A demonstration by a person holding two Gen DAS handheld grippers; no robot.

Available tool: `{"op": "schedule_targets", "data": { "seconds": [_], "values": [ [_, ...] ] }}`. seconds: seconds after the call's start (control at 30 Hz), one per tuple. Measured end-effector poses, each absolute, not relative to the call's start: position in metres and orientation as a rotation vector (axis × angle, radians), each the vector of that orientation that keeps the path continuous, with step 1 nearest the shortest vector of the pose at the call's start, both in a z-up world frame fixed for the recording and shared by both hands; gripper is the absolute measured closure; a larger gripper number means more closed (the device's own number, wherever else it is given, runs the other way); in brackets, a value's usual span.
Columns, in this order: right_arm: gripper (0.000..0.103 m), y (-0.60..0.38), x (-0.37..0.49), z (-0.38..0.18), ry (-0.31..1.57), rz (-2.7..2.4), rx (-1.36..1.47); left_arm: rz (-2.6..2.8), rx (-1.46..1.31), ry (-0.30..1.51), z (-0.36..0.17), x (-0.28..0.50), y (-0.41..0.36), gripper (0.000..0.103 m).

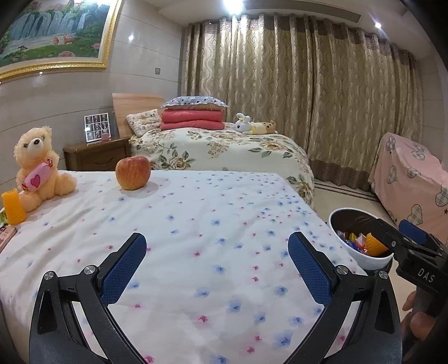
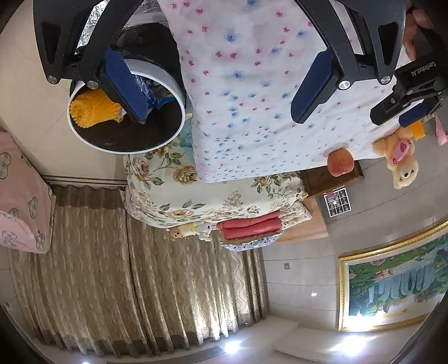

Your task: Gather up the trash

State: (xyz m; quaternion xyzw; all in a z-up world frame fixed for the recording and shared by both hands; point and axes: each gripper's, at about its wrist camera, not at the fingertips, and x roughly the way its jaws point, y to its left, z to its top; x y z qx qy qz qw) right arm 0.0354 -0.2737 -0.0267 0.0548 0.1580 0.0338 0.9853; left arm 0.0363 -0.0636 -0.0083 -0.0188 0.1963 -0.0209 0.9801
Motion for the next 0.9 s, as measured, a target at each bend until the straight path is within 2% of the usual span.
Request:
{"op": "schedule_targets", "data": {
  "seconds": [0.9],
  "values": [
    [0.0,-0.2668,0.0348,-0.0282,0.329,0.084,0.107,-0.006,-0.024,0.37,-0.0055,0.0295,-0.0628,0.0]
  ]
}}
